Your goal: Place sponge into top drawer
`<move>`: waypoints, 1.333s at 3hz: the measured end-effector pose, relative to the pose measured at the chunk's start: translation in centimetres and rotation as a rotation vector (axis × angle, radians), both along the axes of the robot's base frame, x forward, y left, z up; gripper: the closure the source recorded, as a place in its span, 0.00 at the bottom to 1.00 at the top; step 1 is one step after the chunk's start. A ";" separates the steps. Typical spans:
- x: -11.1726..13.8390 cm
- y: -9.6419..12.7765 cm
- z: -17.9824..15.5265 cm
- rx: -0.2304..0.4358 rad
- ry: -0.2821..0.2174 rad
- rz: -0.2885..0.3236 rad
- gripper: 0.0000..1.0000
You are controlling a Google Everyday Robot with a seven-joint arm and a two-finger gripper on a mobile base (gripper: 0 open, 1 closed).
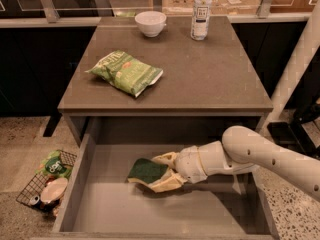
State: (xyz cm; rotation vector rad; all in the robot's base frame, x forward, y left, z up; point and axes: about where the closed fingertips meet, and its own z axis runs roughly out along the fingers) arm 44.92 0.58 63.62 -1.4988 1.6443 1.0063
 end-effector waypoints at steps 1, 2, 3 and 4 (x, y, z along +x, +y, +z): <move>-0.1 0.1 0.0 0.001 0.001 0.003 0.31; -0.1 0.3 0.0 0.001 0.002 0.007 0.07; -0.2 0.4 -0.1 0.002 0.002 0.009 0.00; -0.2 0.4 -0.1 0.002 0.002 0.009 0.00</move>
Offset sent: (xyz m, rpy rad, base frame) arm -0.0006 0.0013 -0.0002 0.0006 0.0008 0.0029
